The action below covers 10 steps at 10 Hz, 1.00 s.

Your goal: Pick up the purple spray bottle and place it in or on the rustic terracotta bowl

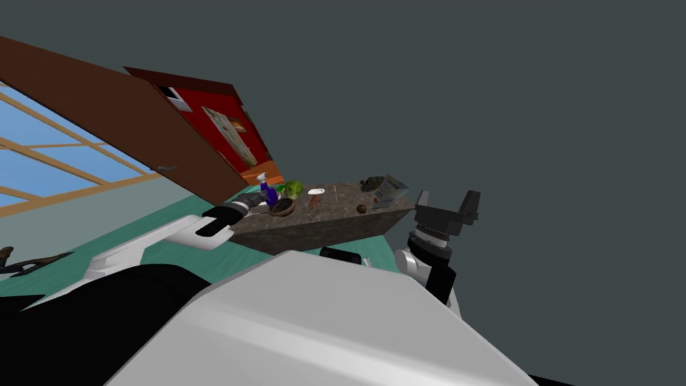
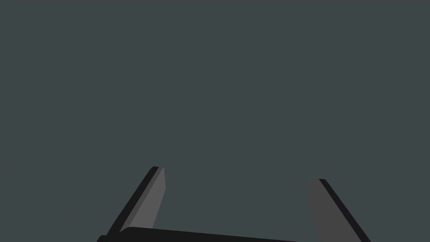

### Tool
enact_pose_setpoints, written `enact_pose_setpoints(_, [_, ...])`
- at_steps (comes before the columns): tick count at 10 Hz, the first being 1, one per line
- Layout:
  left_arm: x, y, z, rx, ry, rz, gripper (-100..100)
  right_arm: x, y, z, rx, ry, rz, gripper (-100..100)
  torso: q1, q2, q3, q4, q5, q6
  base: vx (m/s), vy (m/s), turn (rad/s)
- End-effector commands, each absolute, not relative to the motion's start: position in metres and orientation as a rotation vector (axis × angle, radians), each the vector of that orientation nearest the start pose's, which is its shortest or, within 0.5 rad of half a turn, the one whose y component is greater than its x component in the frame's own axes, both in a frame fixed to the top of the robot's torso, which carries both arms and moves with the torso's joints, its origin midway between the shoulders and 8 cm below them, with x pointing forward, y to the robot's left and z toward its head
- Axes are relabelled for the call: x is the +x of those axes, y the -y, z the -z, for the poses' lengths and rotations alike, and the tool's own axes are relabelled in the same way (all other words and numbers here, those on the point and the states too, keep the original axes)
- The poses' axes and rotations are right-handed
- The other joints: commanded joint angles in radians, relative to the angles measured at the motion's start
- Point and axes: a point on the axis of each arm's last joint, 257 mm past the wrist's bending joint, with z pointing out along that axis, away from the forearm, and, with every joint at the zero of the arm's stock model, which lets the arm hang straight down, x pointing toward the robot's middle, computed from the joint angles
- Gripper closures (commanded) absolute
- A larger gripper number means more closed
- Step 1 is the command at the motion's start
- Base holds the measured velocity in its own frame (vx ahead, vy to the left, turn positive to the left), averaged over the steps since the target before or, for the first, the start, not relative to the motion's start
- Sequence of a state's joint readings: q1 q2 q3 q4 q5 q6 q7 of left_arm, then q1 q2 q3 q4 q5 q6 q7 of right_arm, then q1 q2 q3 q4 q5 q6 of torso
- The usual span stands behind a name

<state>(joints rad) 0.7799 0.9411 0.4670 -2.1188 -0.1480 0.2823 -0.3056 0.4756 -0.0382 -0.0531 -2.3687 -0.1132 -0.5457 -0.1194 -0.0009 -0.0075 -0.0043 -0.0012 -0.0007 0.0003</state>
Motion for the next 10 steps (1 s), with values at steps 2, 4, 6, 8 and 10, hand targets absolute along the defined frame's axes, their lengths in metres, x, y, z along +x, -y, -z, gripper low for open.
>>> enact_pose_setpoints(2, [0.358,-0.557,0.098,-0.277,-1.705,-0.238,-100,0.312,0.295,-0.080,0.597,-0.437,-1.482,0,-0.001,0.004,0.002,0.001,0.000,0.000,0.010,0.004,0.000])
enact_pose_setpoints(4, [0.358,-0.557,0.098,-0.277,-1.705,-0.238,-100,0.312,0.295,-0.080,0.597,-0.437,-1.482,0,-0.002,0.006,0.004,0.002,-0.001,0.000,0.000,0.000,0.000])
enact_pose_setpoints(6, [0.358,-0.557,0.098,-0.277,-1.705,-0.238,0,0.312,0.295,-0.080,0.597,-0.437,-1.482,0,-0.002,0.007,0.004,0.002,-0.001,0.000,0.000,0.000,0.000])
enact_pose_setpoints(8, [0.363,-0.583,0.087,-0.306,-1.711,-0.262,-100,0.312,0.295,-0.080,0.597,-0.437,-1.482,0,-0.004,0.009,0.006,0.002,-0.001,0.001,-0.084,-0.037,-0.173])
enact_pose_setpoints(10, [0.366,-0.599,0.077,-0.325,-1.710,-0.278,-100,0.312,0.295,-0.080,0.597,-0.437,-1.482,0,-0.004,0.014,0.009,0.004,-0.001,0.000,-0.111,-0.025,-0.088])
